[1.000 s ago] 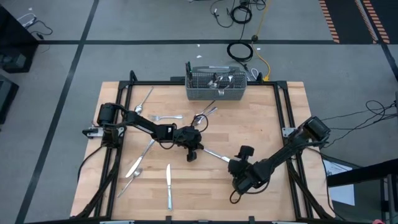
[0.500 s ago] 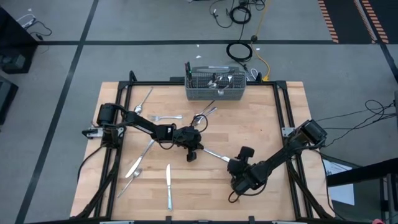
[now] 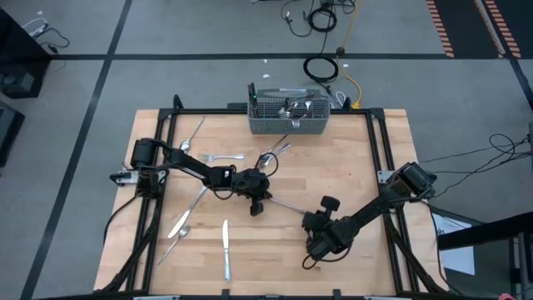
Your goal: Sort silverware
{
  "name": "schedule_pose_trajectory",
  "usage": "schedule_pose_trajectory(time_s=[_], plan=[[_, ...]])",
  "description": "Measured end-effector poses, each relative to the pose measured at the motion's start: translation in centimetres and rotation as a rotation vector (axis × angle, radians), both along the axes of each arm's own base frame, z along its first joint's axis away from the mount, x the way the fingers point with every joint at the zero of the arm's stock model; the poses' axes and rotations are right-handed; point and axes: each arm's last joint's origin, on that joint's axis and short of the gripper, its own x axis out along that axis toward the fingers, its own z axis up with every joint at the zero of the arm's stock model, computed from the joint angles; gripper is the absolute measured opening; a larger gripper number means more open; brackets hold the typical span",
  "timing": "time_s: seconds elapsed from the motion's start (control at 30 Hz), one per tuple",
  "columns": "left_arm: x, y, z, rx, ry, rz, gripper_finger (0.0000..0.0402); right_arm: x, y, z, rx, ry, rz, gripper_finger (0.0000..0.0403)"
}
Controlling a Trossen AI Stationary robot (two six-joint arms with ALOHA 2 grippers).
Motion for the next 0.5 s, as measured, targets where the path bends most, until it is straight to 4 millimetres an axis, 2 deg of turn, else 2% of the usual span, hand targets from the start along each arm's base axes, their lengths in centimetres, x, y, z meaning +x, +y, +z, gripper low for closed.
schedule_pose_trajectory(time_s=[0.23, 0.33, 0.5], plan=[[-0.7, 0.7, 3.0, -0.063, -0.012, 0.075, 0.0017, -0.1, -0.2, 1.9, 0.027, -0.051, -0.121, 0.0], [-1.4, 1.7, 5.1, -0.042, -0.011, 0.123, 0.0018, -0.6, -0.7, 3.0, 0.007, -0.068, -0.161, 0.0001], [-3.0, 2.7, 7.4, -0.029, 0.033, 0.165, 0.002, -1.6, -2.1, 5.4, -0.066, -0.098, -0.238, 0.0001]])
